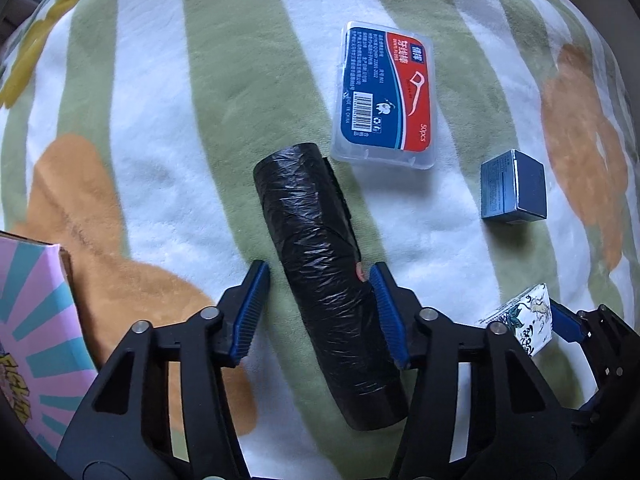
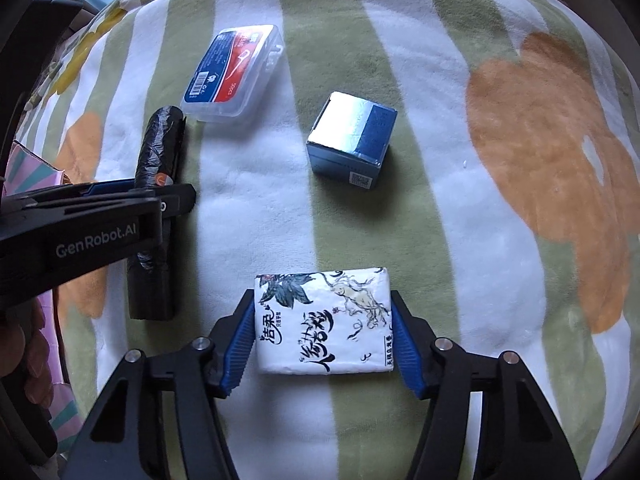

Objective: Organize objects
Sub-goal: 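Close the left tool on the black bag roll while the right tool grips the white tissue pack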

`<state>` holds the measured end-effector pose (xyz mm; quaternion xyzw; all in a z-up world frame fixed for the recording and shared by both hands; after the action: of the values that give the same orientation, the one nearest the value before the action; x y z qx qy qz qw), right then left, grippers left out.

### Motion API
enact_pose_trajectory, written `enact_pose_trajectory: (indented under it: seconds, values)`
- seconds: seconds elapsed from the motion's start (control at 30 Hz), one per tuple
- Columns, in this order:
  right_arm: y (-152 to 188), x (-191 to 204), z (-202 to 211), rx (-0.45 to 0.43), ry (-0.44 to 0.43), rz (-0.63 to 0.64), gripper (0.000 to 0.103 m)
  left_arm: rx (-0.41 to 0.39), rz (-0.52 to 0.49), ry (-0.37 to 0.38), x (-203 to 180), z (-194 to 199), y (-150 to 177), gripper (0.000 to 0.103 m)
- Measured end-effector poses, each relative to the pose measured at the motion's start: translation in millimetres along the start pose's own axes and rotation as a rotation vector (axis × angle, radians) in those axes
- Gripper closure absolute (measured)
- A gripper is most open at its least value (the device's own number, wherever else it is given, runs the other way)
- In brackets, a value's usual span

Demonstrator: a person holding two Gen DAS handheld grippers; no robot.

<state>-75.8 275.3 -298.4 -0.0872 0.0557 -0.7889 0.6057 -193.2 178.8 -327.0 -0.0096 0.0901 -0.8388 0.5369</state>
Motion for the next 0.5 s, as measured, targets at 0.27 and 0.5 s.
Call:
enact_pose_trajectory:
  seconds: [0.27,0.5]
  values:
    - [2.2,-7.9,8.5,-0.003,-0.009,-0.012,0.045,-0.014,0.023,0.024,6.7,6.6,-1.2,0.068]
    - [4.6,-14.6,31.8,-0.020,-0.013,-0.023,0.045,-0.040,0.034,0.027,14.6,24.0,-1.4,0.069]
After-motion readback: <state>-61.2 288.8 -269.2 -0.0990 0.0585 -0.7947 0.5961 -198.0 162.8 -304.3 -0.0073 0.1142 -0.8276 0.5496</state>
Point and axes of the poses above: each gripper's, at about its wrist camera, not at the fingertips, and z roughly against the way its jaws point, x to its left, y to its underside, the point moved 3 cm from there along -z, roughly the way its jaws point, and after that the axes turned 1 degree about y, right-handed, at the moved point
